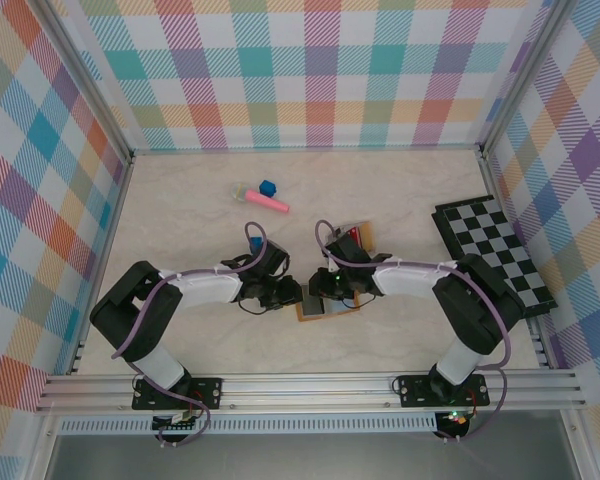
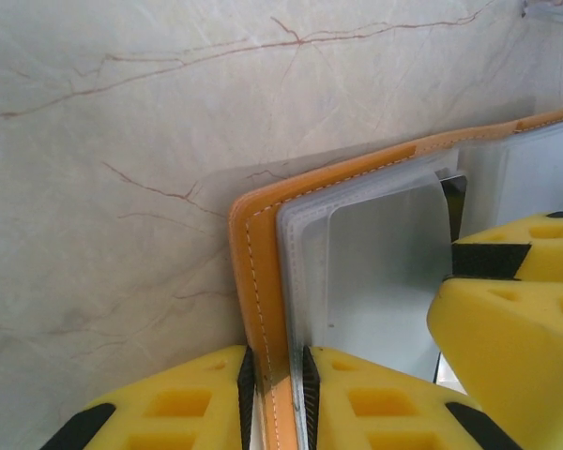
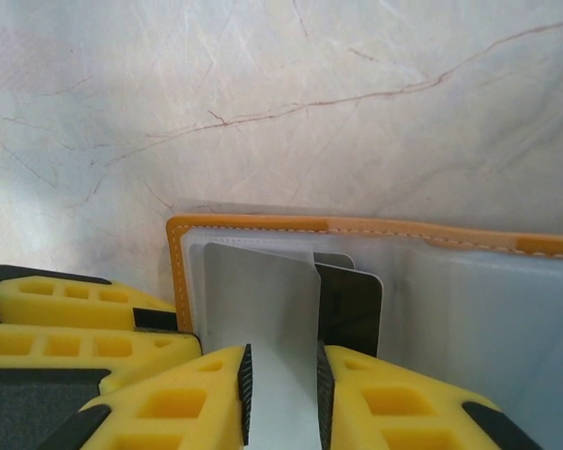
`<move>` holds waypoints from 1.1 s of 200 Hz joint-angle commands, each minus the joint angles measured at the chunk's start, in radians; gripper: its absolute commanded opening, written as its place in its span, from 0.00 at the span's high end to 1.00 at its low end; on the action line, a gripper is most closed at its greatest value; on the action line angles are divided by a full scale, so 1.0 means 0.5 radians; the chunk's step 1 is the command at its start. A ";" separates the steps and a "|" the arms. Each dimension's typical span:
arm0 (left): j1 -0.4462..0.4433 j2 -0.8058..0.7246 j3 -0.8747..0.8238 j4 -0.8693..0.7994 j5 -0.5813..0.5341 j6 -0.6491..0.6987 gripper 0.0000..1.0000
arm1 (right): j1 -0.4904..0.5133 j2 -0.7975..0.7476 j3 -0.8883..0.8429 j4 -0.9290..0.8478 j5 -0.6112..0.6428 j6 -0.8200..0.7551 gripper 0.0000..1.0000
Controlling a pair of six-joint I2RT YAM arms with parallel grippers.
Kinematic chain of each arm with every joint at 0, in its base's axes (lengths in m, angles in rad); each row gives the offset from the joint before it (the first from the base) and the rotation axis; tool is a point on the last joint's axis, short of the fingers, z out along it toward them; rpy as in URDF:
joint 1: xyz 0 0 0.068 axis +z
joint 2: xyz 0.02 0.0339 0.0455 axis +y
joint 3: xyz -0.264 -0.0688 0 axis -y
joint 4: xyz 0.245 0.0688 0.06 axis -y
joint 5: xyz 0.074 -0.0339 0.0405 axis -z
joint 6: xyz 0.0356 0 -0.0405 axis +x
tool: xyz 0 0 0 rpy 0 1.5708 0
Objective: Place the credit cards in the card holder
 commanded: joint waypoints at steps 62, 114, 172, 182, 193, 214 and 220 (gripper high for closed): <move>-0.021 0.044 0.076 -0.132 -0.036 0.094 0.78 | -0.006 0.011 0.122 -0.256 0.127 -0.079 0.71; -0.022 0.067 0.104 -0.132 -0.024 0.113 0.78 | -0.005 0.095 0.207 -0.179 -0.017 -0.091 0.75; -0.022 0.084 0.135 -0.163 -0.051 0.133 0.78 | -0.006 0.005 0.227 -0.415 0.242 -0.098 0.71; -0.021 0.089 0.135 -0.165 -0.049 0.137 0.78 | -0.006 0.006 0.227 -0.438 0.265 -0.106 0.71; -0.022 0.093 0.135 -0.166 -0.050 0.139 0.78 | -0.006 0.017 0.224 -0.445 0.277 -0.100 0.70; -0.020 0.095 0.131 -0.160 -0.044 0.135 0.78 | -0.004 0.059 0.224 -0.426 0.237 -0.092 0.69; -0.021 0.095 0.132 -0.157 -0.043 0.132 0.78 | -0.003 0.069 0.219 -0.412 0.218 -0.091 0.70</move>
